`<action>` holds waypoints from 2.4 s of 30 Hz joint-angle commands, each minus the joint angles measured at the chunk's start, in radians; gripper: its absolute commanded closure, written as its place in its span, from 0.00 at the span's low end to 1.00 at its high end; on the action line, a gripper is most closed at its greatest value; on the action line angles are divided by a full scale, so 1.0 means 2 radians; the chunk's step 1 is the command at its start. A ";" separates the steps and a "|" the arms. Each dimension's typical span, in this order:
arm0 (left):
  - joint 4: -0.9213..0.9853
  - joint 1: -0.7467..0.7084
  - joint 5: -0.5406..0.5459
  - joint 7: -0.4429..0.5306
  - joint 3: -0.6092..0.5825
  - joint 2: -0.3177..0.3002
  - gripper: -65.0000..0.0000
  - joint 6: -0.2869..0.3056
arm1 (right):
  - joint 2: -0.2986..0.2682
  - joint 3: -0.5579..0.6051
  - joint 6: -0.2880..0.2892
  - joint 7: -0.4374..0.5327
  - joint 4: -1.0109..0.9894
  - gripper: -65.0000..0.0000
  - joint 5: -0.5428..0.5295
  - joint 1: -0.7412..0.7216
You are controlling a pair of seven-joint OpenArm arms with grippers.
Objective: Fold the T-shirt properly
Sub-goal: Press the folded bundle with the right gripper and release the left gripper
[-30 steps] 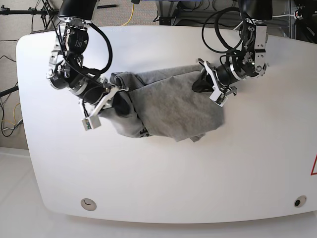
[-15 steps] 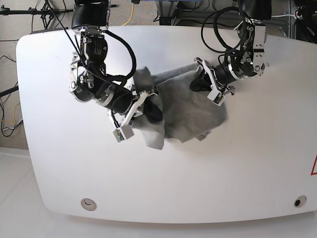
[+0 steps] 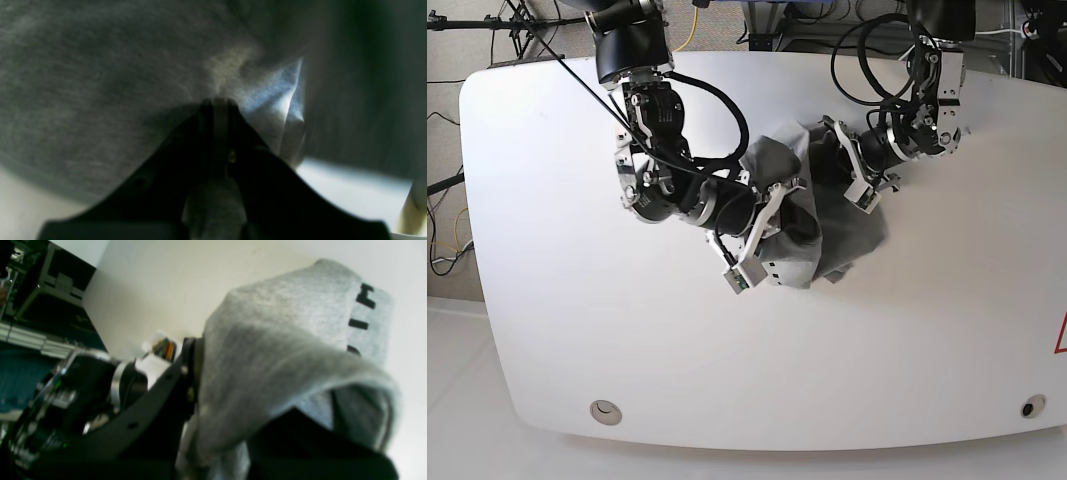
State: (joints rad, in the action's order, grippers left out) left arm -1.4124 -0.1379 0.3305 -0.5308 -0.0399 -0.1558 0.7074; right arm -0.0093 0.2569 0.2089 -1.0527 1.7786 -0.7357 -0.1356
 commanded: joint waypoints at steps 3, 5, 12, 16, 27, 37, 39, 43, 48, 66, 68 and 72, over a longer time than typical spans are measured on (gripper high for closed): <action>0.005 -0.008 -0.038 -0.050 -0.008 -0.001 1.00 -0.005 | 0.004 0.039 0.005 0.035 -0.028 1.00 -0.003 -0.013; 0.005 -0.008 -0.038 -0.050 -0.009 0.000 1.00 -0.005 | 0.004 0.056 0.005 0.045 -0.040 1.00 0.006 -0.019; 0.004 -0.008 -0.038 -0.050 -0.014 0.000 1.00 -0.005 | 0.005 0.088 0.005 0.067 -0.071 1.00 0.034 -0.024; 0.004 -0.008 -0.038 -0.050 -0.014 -0.001 1.00 -0.005 | 0.005 0.087 0.007 0.068 -0.089 1.00 0.035 -0.025; -0.017 -0.008 -0.038 -0.052 -0.013 -0.002 1.00 -0.005 | 0.004 0.088 0.006 0.066 -0.094 0.72 0.034 -0.029; -0.065 -0.004 -0.040 -0.053 -0.004 -0.004 1.00 -0.005 | 0.004 0.089 0.009 0.066 -0.093 0.31 0.034 -0.029; -0.074 -0.004 -0.040 -0.053 0.006 -0.004 1.00 -0.005 | 0.004 0.089 0.009 0.066 -0.093 0.31 0.034 -0.029; -0.088 -0.004 -0.038 -0.053 0.022 -0.003 1.00 -0.005 | 0.004 0.090 0.009 0.066 -0.093 0.31 0.034 -0.031; -0.105 -0.004 -0.039 -0.053 0.034 -0.003 1.00 -0.005 | 0.002 0.089 0.009 0.066 -0.093 0.31 0.034 -0.031; -0.161 -0.006 -0.039 -0.053 0.041 -0.002 1.00 -0.005 | 0.002 0.089 0.008 0.066 -0.095 0.31 0.037 -0.031; -0.166 -0.007 -0.040 -0.053 0.051 -0.003 1.00 -0.005 | 0.002 0.089 0.007 0.066 -0.095 0.31 0.037 -0.031; -0.170 -0.009 -0.041 -0.055 0.096 -0.003 1.00 -0.005 | 0.001 0.089 0.007 0.066 -0.095 0.31 0.037 -0.031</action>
State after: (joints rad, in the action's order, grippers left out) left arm -1.7275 -0.1677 0.2367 -0.6636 0.1013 -0.1528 0.7044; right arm -0.0116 0.4362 0.2161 -0.9356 1.5715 -0.6502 -0.1772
